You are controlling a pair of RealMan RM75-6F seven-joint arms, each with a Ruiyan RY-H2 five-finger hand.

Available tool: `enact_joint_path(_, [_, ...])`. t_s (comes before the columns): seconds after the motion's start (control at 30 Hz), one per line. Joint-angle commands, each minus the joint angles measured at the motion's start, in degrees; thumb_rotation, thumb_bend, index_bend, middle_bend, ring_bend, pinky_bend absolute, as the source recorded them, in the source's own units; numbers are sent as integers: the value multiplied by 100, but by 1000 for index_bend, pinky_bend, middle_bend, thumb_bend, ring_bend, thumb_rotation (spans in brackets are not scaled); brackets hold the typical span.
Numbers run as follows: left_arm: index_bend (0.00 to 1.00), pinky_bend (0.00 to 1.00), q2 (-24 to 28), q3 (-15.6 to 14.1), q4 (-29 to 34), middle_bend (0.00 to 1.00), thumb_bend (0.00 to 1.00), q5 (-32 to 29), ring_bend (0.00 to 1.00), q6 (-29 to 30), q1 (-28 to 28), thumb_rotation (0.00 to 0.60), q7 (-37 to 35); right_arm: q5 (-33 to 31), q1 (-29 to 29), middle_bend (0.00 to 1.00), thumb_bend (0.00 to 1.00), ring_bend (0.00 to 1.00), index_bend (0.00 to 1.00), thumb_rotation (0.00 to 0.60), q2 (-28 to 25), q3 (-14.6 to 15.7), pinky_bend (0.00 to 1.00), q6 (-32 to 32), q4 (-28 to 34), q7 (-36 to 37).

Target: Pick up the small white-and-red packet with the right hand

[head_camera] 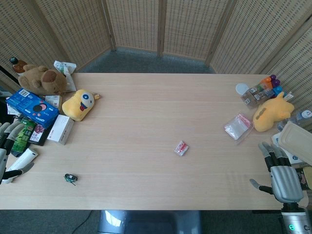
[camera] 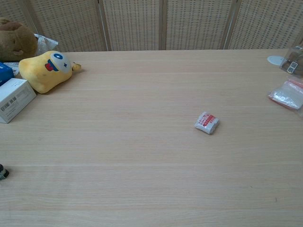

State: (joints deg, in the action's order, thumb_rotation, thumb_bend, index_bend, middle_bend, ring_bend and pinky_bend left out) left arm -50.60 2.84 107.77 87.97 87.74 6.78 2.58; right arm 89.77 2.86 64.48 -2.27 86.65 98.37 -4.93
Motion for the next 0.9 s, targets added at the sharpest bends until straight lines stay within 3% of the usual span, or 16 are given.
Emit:
enact_joint_path(0.03, [78,0,32,23,16,0,0,-39,0,19,-17,600,-4,-19,-1,0,0,0,0,591,-2,-1,0,-7,-5,4])
enact_joint_path(0.27, [77,0,80,74,42,0,0,-61,0,87,-55,600,-106,7,55,0,0,0,0,594,87,34,0,-118,-70,-28])
enact_joint_path(0.47, [78,0,88,96,15,0,0,-144,0,49,-66,600,-103,-71,429,0,0,0,0,593,574,84,0,-848,-191,-382])
enact_joint_path(0.67, [78,0,80,165,-33,0,0,-251,0,38,-56,600,-97,-486,1034,0,0,0,0,594,1172,-155,0,-1748,-171,-811])
enact_joint_path(0.9, [79,0,11,210,-141,0,0,-398,0,-83,-8,600,-12,-1345,1841,0,0,0,0,598,2011,-656,0,-2712,-599,-1260])
